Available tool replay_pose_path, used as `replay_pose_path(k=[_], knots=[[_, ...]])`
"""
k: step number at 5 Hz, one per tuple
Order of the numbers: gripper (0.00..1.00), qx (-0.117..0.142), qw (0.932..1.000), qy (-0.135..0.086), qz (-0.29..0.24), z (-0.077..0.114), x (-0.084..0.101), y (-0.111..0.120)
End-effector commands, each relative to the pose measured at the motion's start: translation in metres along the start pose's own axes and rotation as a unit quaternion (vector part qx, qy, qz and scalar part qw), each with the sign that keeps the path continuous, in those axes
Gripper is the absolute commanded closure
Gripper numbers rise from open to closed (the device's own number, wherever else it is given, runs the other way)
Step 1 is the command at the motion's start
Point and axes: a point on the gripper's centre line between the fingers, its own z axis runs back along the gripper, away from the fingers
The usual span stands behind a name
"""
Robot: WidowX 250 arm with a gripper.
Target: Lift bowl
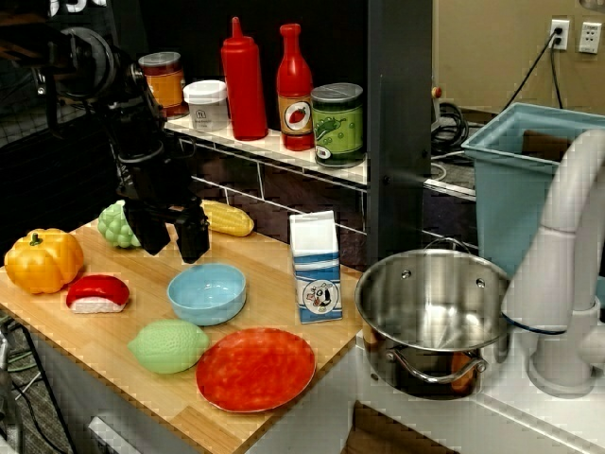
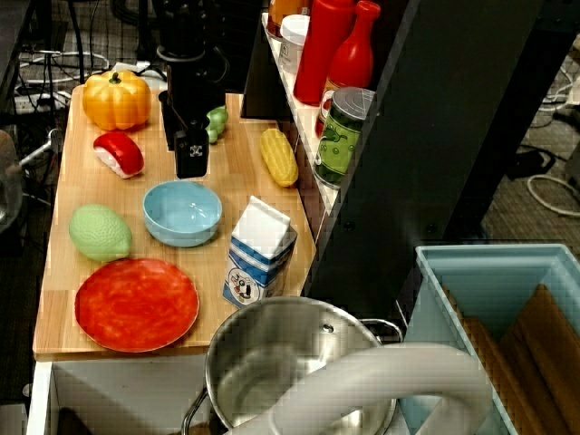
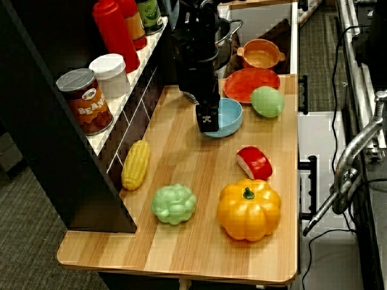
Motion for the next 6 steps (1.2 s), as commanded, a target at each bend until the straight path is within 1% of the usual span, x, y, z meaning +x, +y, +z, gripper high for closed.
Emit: replay_pose_path(k=[1,2,3,4,5,6], knots=[[0.0,0.029,0.9992,-0.024,-0.013,0.0,0.006,-0.001],[0.0,0.037,0.9988,-0.028,-0.017,-0.006,0.004,-0.001],[0.0,0.048,0.9982,-0.026,-0.023,-0.015,0.001,0.0],[0.0,0.056,0.9976,-0.022,-0.033,-0.022,-0.002,0.002],[0.0,0.059,0.9975,-0.018,-0.036,-0.024,-0.004,0.003],[1.0,0.051,0.9978,-0.011,-0.04,-0.025,-0.007,0.004]])
